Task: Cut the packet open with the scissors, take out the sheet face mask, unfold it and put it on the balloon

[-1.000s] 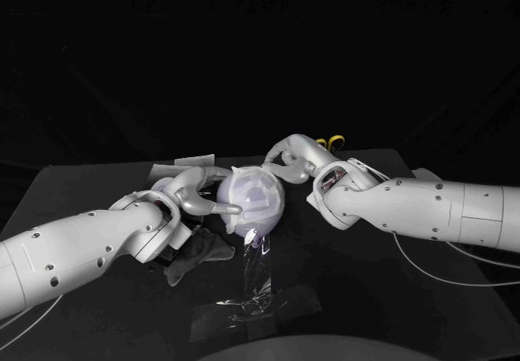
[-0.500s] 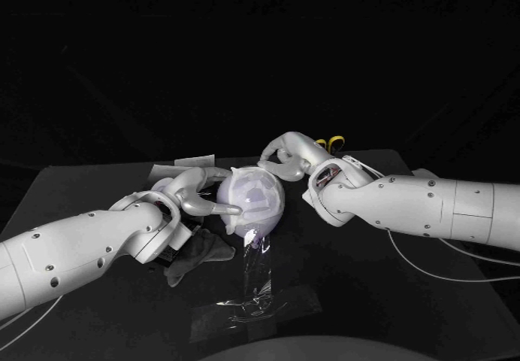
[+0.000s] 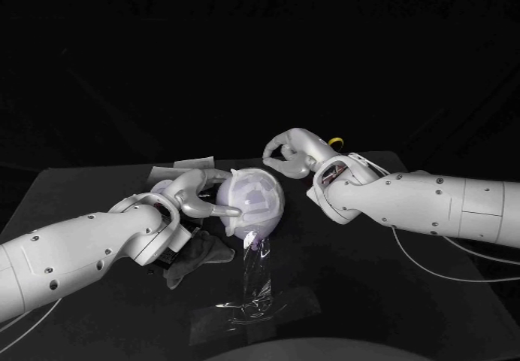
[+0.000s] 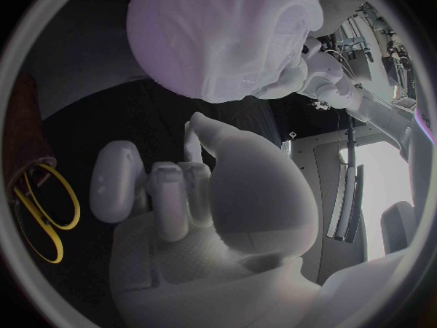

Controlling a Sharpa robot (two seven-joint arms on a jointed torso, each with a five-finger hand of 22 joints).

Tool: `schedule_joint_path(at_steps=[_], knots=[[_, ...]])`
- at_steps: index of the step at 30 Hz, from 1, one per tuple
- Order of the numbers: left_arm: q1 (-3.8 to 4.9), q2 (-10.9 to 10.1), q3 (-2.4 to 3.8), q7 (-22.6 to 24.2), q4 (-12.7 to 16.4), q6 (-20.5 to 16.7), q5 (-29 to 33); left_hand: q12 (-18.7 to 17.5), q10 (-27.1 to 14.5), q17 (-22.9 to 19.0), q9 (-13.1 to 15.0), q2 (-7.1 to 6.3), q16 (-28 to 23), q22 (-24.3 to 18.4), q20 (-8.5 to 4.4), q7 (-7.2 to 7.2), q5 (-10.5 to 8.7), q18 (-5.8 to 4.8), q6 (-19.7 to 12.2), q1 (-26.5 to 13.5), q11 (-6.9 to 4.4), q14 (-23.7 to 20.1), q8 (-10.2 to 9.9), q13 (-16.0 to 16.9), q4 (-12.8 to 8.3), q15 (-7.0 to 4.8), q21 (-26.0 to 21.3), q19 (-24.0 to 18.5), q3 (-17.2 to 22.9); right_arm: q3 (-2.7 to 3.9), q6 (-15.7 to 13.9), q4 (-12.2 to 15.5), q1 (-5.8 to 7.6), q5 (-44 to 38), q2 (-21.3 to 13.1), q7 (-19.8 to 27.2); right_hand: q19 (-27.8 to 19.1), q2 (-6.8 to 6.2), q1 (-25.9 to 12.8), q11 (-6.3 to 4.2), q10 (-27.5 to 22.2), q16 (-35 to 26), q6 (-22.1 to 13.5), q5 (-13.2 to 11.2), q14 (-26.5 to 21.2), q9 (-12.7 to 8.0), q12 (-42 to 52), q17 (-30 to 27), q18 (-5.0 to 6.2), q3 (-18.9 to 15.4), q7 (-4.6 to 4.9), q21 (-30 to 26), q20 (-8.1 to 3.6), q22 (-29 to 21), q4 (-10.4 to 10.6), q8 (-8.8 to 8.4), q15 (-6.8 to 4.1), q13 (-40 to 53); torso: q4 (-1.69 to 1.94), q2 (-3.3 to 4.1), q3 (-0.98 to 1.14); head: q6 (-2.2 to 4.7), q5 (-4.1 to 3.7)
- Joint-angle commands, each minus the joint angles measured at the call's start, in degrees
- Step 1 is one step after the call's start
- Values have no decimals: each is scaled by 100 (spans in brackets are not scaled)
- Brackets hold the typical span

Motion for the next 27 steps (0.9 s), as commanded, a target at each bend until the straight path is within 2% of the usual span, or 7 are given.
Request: schedule_joint_path(at_steps=[1,3,4,9,15,19,27], knots=[[-12,16,-12,-55,7,123,10,-20,21,-5,-5,4,-11,7,-18,500,27,60,6,42,2,36,20,4,4,-3,17,37,0,3,-101,205,10,412,-175,198,-53,-162,-311,161,596,20,-315,5,611,-96,21,1505,113,-160,170,-64,43,501,198,-250,108,1506,-6,-3,2,20,-8],[-12,16,-12,-54,5,123,12,-20,21,-5,-5,4,-11,7,-18,500,27,60,6,42,2,36,20,4,4,-3,17,37,0,2,-90,336,12,520,-298,174,-56,-196,-364,191,596,20,-326,18,611,-120,21,1505,109,-207,195,-74,71,499,238,-287,146,1506,-8,-4,1,24,-16],[-12,15,-12,-53,4,123,14,-20,21,-5,-5,4,-11,7,-18,500,27,60,6,42,2,36,20,4,4,-3,17,37,0,2,-78,419,13,575,-375,150,-63,-295,-479,233,596,20,-334,17,611,-157,21,1505,109,-316,233,-94,104,492,314,-342,188,1506,-7,-2,1,27,-19],[-12,13,-12,-46,0,122,36,-20,21,-5,-5,4,-11,7,-18,500,27,60,6,42,2,36,20,4,4,-3,17,37,0,-3,-24,809,2,809,-760,66,-67,-327,-498,252,596,20,-295,19,611,-206,21,1505,114,-383,248,-109,142,490,367,-401,216,1506,-8,1,9,39,-46],[-13,3,-11,-38,4,112,53,-21,21,-5,-6,2,-12,8,-17,498,27,61,2,38,1,39,18,4,4,-3,19,43,-3,-16,-69,1096,-71,1159,-1082,116,-76,-338,-473,259,596,20,-297,20,611,-236,21,1505,122,-402,256,-135,157,480,372,-444,223,1506,-10,5,11,21,-96],[-13,-12,-11,-30,14,103,62,-21,21,-5,-6,2,-12,8,-17,498,27,61,2,38,1,39,18,4,4,-3,19,43,-3,-32,-168,1264,-176,1463,-1262,223,-113,-352,-400,281,596,20,-320,23,611,-305,21,1505,144,-425,282,-223,186,443,361,-541,241,1506,-14,8,13,7,-135],[-14,-47,-11,-21,30,91,77,-21,21,-5,-6,2,-12,8,-17,498,27,61,2,38,1,39,18,4,4,-3,19,43,-3,-49,-304,1533,-521,1894,-1496,349,-164,-379,-281,306,569,20,-308,22,611,-390,-63,1505,171,-451,310,-342,223,393,314,-643,264,1463,-13,-1,13,-52,-193]])
